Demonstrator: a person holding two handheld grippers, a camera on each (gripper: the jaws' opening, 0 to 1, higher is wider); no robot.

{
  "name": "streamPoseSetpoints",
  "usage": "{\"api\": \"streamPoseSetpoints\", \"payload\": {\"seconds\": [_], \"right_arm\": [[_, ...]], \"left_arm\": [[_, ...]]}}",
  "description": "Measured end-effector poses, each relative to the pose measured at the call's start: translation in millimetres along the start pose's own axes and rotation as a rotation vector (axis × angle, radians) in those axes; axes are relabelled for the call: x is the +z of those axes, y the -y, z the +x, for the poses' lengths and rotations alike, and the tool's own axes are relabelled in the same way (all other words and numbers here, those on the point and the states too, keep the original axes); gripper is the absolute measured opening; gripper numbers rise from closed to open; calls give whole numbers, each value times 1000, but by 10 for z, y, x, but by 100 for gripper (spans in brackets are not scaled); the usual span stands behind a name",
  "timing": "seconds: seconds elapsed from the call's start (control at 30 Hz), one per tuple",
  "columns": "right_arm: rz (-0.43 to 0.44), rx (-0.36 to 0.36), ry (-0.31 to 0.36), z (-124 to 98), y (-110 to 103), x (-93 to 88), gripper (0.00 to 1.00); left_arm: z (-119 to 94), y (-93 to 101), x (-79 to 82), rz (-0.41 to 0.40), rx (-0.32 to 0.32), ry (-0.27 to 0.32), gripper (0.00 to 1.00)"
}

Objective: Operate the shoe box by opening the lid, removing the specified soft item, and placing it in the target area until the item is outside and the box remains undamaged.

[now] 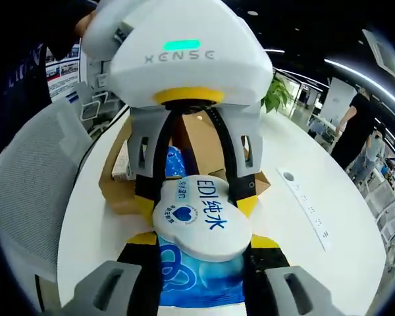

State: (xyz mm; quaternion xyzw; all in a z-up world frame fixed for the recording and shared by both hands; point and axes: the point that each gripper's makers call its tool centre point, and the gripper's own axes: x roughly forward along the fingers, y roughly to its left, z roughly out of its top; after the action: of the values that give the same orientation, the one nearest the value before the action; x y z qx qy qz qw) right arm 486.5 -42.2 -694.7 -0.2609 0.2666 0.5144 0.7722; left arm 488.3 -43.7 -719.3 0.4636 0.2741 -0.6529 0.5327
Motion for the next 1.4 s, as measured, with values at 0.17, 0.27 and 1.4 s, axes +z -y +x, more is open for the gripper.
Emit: {"api": "streamPoseSetpoints", "payload": {"seconds": [0.17, 0.27, 1.4], "right_arm": [[5, 5, -2, 61, 1, -94, 44], [11, 2, -8, 107, -12, -142, 44], [-3, 9, 2, 343, -7, -354, 45]], "left_arm": [[105, 6, -29, -1, -9, -8, 61], [174, 15, -58, 5, -17, -14, 61], [412, 24, -224, -8, -40, -52, 60]]}}
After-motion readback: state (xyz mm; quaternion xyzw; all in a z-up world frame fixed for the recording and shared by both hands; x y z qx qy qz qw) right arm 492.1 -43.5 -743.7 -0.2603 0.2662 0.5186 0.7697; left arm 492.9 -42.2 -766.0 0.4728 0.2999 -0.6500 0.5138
